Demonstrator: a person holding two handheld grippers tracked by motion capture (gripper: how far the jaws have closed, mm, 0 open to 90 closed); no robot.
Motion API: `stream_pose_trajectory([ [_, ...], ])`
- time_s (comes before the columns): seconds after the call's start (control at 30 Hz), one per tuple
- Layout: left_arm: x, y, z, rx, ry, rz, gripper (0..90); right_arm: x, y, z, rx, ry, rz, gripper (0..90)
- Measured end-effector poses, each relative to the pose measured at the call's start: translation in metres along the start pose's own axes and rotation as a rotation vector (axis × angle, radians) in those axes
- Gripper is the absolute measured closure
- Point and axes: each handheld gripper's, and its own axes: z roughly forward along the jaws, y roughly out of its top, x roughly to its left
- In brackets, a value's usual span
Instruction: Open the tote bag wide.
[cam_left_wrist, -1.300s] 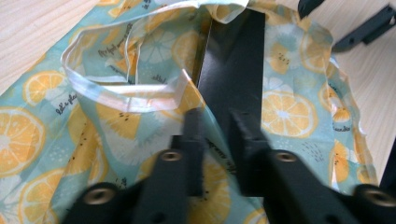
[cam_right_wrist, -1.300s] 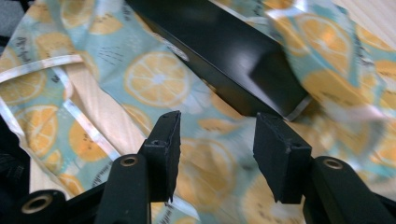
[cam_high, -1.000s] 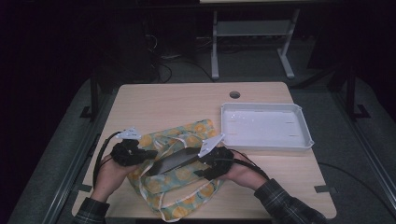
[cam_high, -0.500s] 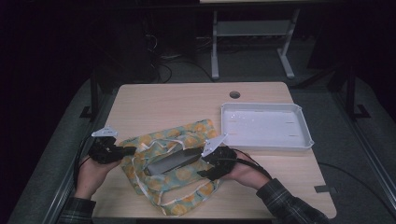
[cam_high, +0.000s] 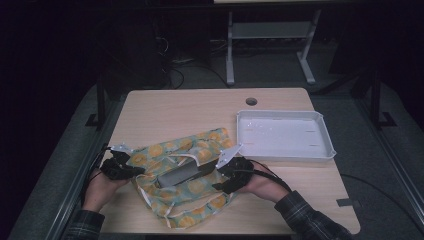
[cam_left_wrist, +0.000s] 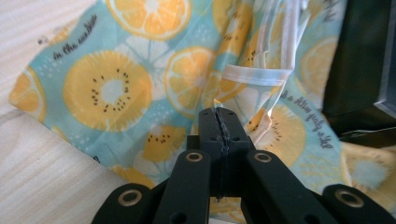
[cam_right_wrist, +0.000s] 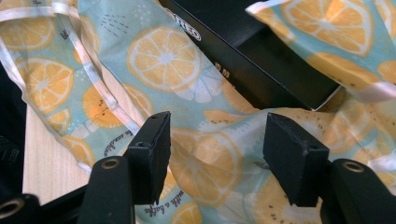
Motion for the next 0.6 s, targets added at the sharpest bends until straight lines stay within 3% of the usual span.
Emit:
stream_pose_trajectory([
  [0.23,0.001,-0.001,0.011,0.048,0.007,0.019,86.1,-0.001,0.0,-0.002,-0.007,-0.004,0.008,40.9],
  [0.37,0.001,-0.001,0.011,0.047,0.006,0.017,86.1,-0.003,0.001,-0.008,-0.029,-0.01,0.008,42.0],
  [0.6,0.001,-0.001,0.011,0.044,0.005,0.012,86.1,-0.015,0.014,-0.027,-0.087,-0.063,0.01,43.8],
])
